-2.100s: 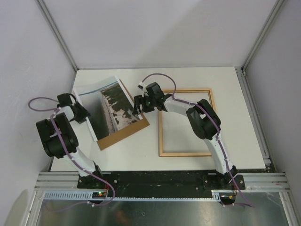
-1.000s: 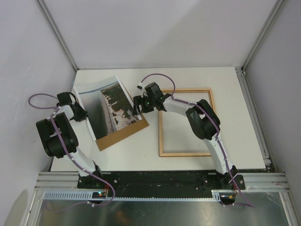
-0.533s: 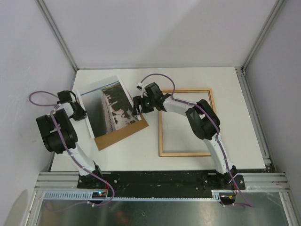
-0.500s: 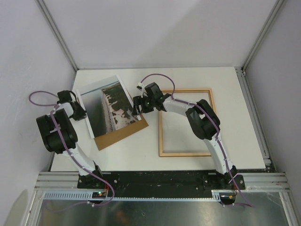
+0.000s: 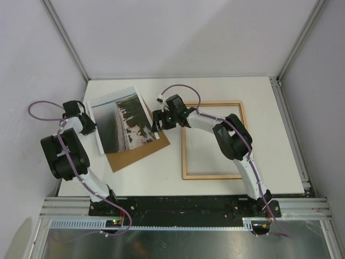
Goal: Put the photo into the frame
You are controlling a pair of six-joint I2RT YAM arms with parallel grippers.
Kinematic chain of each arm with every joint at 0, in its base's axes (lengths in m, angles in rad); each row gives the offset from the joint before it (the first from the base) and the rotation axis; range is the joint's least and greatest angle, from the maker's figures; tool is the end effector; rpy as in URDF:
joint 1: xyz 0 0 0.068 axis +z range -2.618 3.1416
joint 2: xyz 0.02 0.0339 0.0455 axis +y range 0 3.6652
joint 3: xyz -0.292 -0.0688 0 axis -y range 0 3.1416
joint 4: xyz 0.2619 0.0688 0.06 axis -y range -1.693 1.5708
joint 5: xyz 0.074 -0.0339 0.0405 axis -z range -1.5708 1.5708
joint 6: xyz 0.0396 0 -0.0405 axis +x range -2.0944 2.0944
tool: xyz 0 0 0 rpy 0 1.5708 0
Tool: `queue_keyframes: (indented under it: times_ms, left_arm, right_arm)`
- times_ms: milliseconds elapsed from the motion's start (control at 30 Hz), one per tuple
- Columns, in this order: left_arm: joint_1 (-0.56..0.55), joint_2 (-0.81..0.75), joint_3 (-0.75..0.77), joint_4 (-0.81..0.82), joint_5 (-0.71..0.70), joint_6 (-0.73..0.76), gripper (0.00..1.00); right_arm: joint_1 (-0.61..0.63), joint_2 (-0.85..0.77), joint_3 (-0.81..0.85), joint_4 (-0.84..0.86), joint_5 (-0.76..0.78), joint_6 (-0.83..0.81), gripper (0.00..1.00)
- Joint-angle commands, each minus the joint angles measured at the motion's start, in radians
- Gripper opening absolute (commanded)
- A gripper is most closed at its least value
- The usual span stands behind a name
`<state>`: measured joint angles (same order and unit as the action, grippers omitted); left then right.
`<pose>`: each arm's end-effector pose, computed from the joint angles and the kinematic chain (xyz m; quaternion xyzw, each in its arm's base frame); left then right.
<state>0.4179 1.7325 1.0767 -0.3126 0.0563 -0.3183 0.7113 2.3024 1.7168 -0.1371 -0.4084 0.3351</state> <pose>0.3441 0.1504 0.1960 -0.3357 0.8937 -0.0121 0.2975 0.4058 0.3705 0.1630 -0.2489 0.8612 0.3614 0.2567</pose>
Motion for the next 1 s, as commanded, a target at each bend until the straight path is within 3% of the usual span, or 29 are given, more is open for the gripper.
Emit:
queue_keyframes:
  times_ms: [0,333,500,533,633,700,800,967]
  left_arm:
    - [-0.005,-0.111,0.051,0.011,-0.005,-0.025,0.0]
    - [-0.008,-0.311,0.026,-0.003,0.124,-0.071,0.0]
    - [-0.009,-0.367,0.013,-0.036,0.102,-0.084,0.03]
    - [-0.008,-0.358,0.014,-0.043,0.104,-0.091,0.08]
    - [-0.007,-0.298,0.019,-0.047,0.148,-0.1,0.49]
    - [-0.006,-0.255,0.024,-0.046,0.147,-0.093,0.64]
    - [-0.005,-0.184,0.037,-0.044,0.122,-0.057,0.72]
    - [0.011,-0.076,0.046,-0.035,0.11,-0.018,0.74]
  right_arm:
    - [-0.003,0.008,-0.028,-0.045,0.032,0.001,0.77]
    - [0.017,-0.117,-0.052,-0.097,0.192,0.013,0.77]
    - [0.034,-0.198,-0.081,-0.111,0.272,0.022,0.77]
    - [0.035,-0.204,-0.084,-0.108,0.276,0.024,0.77]
    - [0.034,-0.194,-0.073,-0.109,0.279,0.022,0.78]
    - [0.031,-0.184,-0.069,-0.096,0.266,0.018,0.77]
    - [0.034,-0.165,-0.062,-0.067,0.224,0.016,0.77]
    - [0.05,-0.118,-0.034,-0.036,0.179,0.007,0.76]
